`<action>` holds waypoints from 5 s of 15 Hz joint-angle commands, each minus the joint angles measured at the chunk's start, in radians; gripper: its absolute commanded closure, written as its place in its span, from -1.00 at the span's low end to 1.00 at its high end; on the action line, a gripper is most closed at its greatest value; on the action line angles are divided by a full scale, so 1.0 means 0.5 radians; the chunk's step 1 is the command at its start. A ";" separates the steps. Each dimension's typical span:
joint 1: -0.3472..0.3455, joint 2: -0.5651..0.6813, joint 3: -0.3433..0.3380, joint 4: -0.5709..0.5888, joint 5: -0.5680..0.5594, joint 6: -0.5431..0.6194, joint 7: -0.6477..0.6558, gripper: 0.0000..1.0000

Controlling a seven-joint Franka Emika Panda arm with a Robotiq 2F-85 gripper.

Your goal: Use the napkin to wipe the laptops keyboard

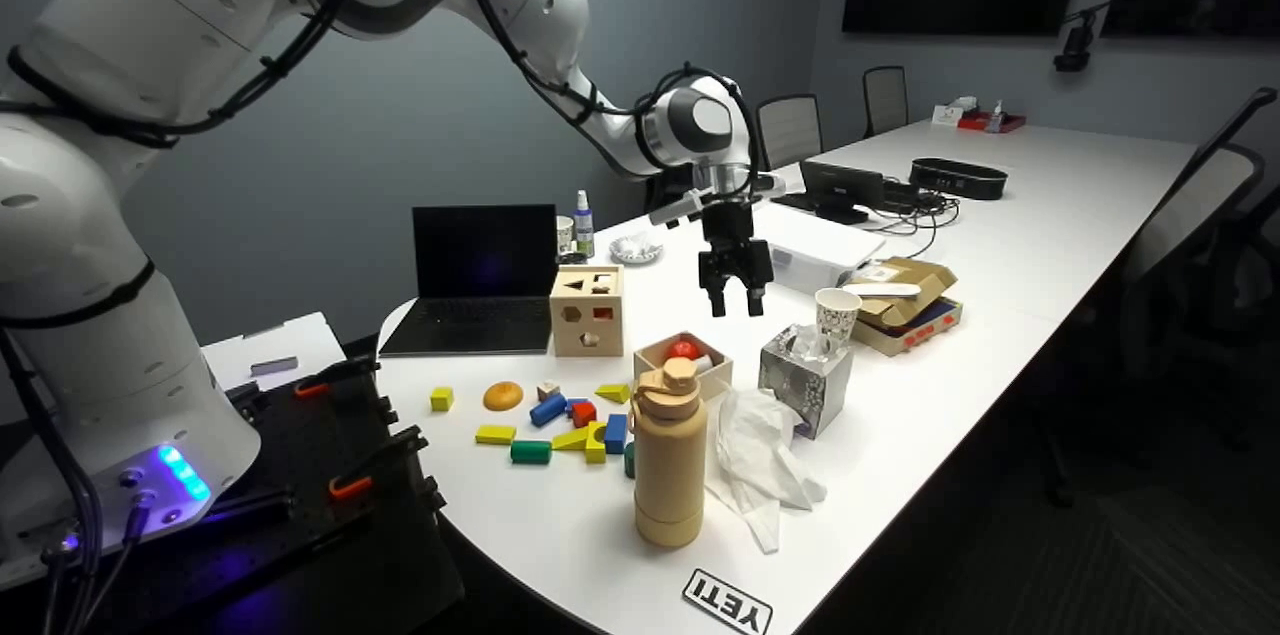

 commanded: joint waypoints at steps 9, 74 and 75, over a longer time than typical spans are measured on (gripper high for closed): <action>-0.095 0.814 -0.067 0.900 0.374 -0.364 -0.324 -1.00; 0.434 1.154 0.309 1.629 0.439 -0.929 -0.320 0.99; 0.444 1.146 0.309 1.628 0.439 -0.924 -0.217 0.99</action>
